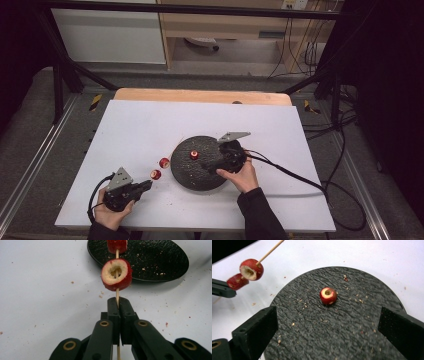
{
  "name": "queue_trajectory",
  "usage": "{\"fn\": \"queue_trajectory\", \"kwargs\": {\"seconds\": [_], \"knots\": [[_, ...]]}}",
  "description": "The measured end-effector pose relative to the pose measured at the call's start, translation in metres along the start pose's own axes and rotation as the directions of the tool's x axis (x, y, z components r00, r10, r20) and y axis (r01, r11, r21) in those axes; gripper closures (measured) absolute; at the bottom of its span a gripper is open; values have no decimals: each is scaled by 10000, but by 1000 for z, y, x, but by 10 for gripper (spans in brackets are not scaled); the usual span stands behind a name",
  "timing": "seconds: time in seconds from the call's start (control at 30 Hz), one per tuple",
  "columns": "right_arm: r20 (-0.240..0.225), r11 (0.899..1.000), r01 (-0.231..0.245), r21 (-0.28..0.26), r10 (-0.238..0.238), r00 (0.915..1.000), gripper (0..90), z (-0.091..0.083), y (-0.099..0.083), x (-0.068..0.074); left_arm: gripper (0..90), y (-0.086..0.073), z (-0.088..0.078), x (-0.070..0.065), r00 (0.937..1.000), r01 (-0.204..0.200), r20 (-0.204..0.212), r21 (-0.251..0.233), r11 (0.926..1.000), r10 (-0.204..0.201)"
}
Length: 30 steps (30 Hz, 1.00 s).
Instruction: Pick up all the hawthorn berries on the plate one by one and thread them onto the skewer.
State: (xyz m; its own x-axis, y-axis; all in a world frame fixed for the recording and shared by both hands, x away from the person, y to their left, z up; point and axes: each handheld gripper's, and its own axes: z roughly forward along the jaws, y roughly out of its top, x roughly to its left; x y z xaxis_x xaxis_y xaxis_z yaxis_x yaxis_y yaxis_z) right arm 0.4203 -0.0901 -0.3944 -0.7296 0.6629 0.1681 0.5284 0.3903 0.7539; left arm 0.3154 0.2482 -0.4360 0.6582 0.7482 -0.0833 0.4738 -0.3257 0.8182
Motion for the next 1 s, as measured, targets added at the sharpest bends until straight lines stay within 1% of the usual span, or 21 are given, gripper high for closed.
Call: {"fn": "queue_trajectory", "kwargs": {"seconds": [0.07, 0.1, 0.17, 0.23, 0.3, 0.4, 0.47, 0.5, 0.57, 0.67, 0.8, 0.93, 1.0], "knots": [[86, 9990, 319, 322, -321, 9994, 51, 6, 7, 0, 879, 0, 0, 0, 10000, 35, -2, -14, 10000, -35], [143, 9980, 386, 503, -393, 9991, 53, 9, 11, 0, 879, 0, 0, 1, 10000, 33, -5, -15, 10000, -33], [139, 9943, 681, 815, -695, 9975, 57, 14, 18, 0, 879, 0, 0, 1, 10000, 39, -19, 18, 10000, -39], [191, 9904, 869, 1075, -894, 9958, 62, 20, 23, -1, 879, -1, 0, 2, 10000, 61, -37, 15, 10000, -61], [238, 9837, 1184, 1356, -1227, 9922, 69, 26, 28, -1, 879, -1, 0, 2, 9999, 87, -53, 8, 10000, -87], [207, 9723, 1434, 1846, -1497, 9885, 78, 35, 33, -2, 879, -1, 1, 3, 9999, 100, -61, 11, 9999, -100], [148, 9672, 1538, 2021, -1600, 9870, 93, 40, 36, -2, 879, -1, 1, 3, 9999, 108, -70, 30, 9999, -108], [115, 9668, 1522, 2053, -1579, 9874, 100, 42, 37, -2, 879, -1, 1, 3, 9999, 114, -69, 45, 9999, -114], [120, 9629, 1541, 2216, -1607, 9869, 112, 47, 40, -3, 879, -1, 2, 3, 9999, 108, -83, 50, 9999, -108], [53, 9494, 1725, 2623, -1802, 9836, 130, 54, 43, -3, 879, -1, 1, 3, 9999, 117, -96, 62, 9999, -116], [-85, 9345, 1978, 2958, -2045, 9788, 178, 63, 46, -4, 879, -1, 2, 3, 9998, 167, -124, 57, 9998, -166], [-331, 9261, 2111, 3127, -2115, 9768, 235, 71, 49, -3, 879, -1, 2, 4, 9997, 189, -136, 17, 9998, -189], [-375, 9170, 2247, 3297, -2251, 9736, 266, 75, 51, -3, 879, -1, 2, 4, 9997, 211, -148, 7, 9998, -211]]}}
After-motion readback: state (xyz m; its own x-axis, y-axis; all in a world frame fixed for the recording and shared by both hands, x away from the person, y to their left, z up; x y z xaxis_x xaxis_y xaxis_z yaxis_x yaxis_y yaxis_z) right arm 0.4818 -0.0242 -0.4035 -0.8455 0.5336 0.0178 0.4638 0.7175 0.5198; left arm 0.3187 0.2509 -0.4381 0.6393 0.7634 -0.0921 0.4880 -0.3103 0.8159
